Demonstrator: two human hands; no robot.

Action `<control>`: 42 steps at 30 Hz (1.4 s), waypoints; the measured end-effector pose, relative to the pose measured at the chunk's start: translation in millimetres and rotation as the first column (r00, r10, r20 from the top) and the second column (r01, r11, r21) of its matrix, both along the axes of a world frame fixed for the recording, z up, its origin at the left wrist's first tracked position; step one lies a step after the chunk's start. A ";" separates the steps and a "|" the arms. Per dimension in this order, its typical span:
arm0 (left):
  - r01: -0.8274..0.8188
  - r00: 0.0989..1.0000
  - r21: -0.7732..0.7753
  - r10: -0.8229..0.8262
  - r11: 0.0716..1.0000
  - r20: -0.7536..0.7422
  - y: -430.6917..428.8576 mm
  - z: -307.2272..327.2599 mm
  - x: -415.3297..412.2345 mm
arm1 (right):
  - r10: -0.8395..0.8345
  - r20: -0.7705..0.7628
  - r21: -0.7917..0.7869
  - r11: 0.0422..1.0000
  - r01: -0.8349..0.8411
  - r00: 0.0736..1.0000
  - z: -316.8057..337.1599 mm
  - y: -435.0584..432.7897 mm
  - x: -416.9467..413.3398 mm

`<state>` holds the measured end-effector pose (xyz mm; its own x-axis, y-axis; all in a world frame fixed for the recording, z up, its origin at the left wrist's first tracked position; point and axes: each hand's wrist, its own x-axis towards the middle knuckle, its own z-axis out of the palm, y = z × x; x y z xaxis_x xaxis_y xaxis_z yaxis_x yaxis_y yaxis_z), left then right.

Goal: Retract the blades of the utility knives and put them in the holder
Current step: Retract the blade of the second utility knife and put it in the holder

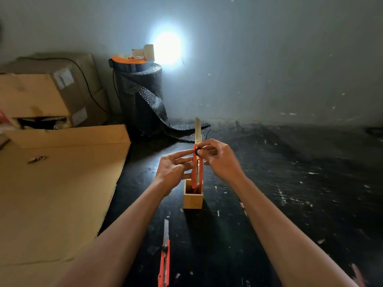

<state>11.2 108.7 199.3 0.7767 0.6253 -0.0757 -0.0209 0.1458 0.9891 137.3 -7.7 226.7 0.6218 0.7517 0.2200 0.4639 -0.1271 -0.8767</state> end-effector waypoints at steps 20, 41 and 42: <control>-0.048 0.999 -0.026 0.048 0.998 -0.010 6.2 14.7 0.8 | 0.142 -0.123 -0.004 0.990 -0.144 0.982 -23.0 -17.9 -12.6; -0.051 0.999 -0.001 0.051 0.999 -0.002 3.6 11.5 0.4 | 0.043 0.085 -0.130 0.991 -0.032 0.995 -33.2 -25.3 -27.4; -0.050 0.999 0.002 0.050 0.999 -0.002 3.1 11.9 0.1 | 0.040 0.093 -0.134 0.991 -0.027 0.995 -32.6 -25.3 -27.6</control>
<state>11.3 111.9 211.2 0.7442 0.6636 -0.0761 -0.0257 0.1423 0.9895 109.7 -33.0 194.1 0.5765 0.7983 0.1743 0.5508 -0.2221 -0.8045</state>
